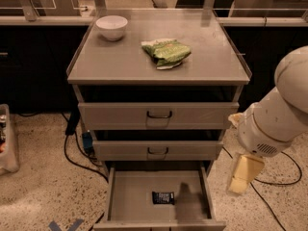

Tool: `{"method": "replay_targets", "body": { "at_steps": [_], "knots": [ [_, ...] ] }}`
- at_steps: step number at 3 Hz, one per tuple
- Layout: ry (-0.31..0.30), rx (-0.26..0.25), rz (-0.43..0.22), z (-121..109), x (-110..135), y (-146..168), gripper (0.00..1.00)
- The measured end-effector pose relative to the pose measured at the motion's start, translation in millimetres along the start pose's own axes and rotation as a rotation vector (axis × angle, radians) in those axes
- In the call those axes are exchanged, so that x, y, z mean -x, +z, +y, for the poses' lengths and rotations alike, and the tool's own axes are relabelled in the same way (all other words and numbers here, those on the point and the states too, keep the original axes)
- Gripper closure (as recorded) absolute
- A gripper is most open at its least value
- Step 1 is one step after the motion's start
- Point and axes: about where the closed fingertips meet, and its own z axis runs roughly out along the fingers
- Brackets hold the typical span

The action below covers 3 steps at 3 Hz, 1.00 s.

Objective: Pick rxbar blueberry from bottom drawer and place on counter

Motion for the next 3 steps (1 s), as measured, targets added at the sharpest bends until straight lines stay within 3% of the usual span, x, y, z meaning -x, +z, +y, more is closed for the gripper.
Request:
{"method": "replay_targets", "body": {
  "at_steps": [1,3],
  "knots": [
    [-0.018,0.008,0.017,5,1,14,0.0],
    [-0.047,0.111,-0.033,15,-3,119,0.0]
  ]
}}
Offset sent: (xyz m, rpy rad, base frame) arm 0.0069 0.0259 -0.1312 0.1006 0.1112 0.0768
